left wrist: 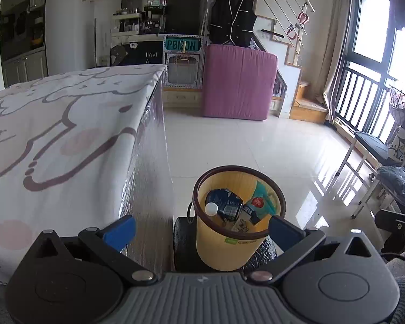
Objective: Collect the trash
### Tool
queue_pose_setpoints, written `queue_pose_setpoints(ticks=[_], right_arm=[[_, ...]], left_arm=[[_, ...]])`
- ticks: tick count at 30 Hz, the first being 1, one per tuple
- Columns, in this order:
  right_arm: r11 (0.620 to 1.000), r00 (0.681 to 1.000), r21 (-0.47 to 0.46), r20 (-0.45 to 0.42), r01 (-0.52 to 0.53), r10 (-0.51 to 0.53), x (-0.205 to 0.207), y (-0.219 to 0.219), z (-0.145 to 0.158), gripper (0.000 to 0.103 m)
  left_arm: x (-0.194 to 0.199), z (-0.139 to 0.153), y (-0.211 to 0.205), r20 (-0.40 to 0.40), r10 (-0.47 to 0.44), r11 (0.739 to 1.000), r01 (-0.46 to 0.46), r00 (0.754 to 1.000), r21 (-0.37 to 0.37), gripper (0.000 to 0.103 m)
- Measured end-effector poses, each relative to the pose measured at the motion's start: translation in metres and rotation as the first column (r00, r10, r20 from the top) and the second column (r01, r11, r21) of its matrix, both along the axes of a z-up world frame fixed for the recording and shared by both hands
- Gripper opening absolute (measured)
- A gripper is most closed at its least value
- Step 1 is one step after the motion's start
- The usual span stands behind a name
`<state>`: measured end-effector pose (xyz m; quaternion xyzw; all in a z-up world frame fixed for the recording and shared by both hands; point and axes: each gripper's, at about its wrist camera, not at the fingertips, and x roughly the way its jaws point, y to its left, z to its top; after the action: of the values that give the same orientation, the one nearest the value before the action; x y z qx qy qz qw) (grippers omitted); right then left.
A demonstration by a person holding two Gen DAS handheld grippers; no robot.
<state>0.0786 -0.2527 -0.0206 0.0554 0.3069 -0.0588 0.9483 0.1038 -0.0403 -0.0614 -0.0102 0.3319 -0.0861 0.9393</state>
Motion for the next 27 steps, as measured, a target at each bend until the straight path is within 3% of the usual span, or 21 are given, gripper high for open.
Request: queue_pose_setpoints(ticks=[27], right_arm=[[1.0, 1.0, -0.019, -0.014, 0.005, -0.006, 0.0028, 0.0033, -0.0058, 0.102]], left_arm=[[-0.0008, -0.0035, -0.0012, 0.014, -0.003, 1.0, 0.003, 1.0, 0.007, 0.103]])
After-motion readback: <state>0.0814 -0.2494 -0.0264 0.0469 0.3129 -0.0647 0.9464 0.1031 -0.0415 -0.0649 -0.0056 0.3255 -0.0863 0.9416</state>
